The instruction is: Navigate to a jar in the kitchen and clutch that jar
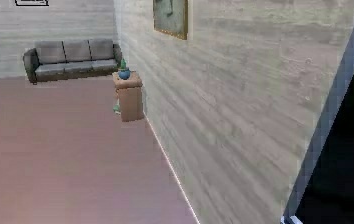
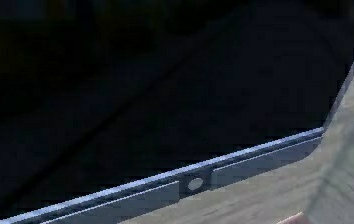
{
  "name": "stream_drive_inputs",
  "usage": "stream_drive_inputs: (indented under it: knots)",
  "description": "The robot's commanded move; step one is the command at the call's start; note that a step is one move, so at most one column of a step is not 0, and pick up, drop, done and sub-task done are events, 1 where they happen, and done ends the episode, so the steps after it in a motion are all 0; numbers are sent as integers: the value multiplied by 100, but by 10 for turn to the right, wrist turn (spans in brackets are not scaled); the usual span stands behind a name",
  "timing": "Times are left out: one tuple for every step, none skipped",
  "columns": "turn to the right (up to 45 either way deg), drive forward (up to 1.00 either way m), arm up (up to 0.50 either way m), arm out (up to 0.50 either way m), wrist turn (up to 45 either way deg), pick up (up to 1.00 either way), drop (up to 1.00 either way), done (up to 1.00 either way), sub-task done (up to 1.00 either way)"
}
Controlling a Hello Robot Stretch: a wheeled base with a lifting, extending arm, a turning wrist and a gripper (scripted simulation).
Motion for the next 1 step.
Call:
stream_drive_inputs:
  knots:
    - [-360, 0, 0, 0, 0, 0, 0, 0, 0]
